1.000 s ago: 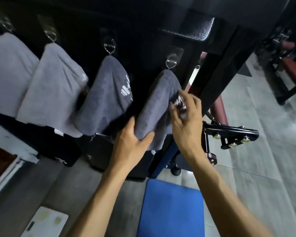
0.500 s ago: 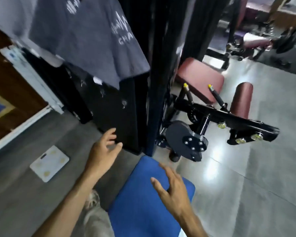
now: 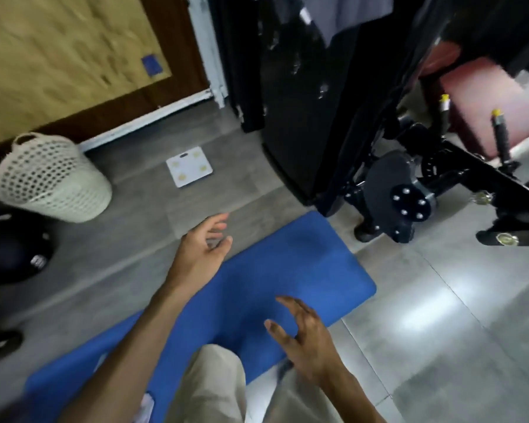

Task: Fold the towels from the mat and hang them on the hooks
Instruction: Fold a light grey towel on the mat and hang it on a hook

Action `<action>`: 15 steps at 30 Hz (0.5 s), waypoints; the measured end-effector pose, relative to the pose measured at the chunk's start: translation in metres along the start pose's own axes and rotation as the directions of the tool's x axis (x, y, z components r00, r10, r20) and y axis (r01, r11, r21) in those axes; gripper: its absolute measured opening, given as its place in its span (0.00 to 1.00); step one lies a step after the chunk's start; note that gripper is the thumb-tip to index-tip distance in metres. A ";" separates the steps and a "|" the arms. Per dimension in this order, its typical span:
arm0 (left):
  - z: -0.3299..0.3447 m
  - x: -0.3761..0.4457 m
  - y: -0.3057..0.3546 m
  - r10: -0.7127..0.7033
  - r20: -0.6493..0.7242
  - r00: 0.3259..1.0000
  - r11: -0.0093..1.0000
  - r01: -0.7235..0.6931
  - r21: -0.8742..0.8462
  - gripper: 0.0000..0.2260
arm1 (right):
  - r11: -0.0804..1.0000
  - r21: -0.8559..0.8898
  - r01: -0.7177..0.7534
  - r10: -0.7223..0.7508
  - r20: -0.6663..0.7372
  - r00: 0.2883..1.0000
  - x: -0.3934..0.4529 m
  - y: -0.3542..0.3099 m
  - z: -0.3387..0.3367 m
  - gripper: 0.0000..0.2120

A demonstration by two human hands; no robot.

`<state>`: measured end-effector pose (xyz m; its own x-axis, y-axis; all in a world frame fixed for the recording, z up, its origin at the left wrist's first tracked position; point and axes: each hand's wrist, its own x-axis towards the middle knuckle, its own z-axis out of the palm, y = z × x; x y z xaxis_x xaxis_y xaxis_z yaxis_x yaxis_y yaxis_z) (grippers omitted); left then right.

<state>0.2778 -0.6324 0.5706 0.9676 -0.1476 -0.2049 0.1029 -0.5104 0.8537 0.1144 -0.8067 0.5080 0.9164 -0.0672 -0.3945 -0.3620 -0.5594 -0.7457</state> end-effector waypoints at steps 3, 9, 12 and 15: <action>-0.043 -0.048 -0.037 -0.075 -0.045 0.996 0.997 0.074 -0.023 0.16 | 0.998 -0.053 0.027 -0.027 0.015 1.000 -0.016 -0.021 0.038 0.36; -0.147 -0.158 -0.154 -0.189 -0.088 0.978 0.982 0.190 0.009 0.17 | 0.953 -0.219 0.211 -0.190 0.115 0.975 -0.056 -0.085 0.171 0.35; -0.197 -0.214 -0.221 -0.272 -0.082 0.959 0.960 0.276 0.040 0.17 | 0.942 -0.220 0.254 -0.221 0.166 0.961 -0.094 -0.113 0.239 0.38; -0.238 -0.269 -0.277 -0.336 -0.077 0.939 0.941 0.338 0.015 0.17 | 0.939 -0.196 0.283 -0.245 0.200 0.949 -0.143 -0.129 0.304 0.32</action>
<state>0.0440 -0.2502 0.5030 0.8915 0.0985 -0.4422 0.4206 -0.5426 0.7271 -0.0217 -0.4737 0.4969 0.9241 0.2379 -0.2991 -0.0469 -0.7061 -0.7065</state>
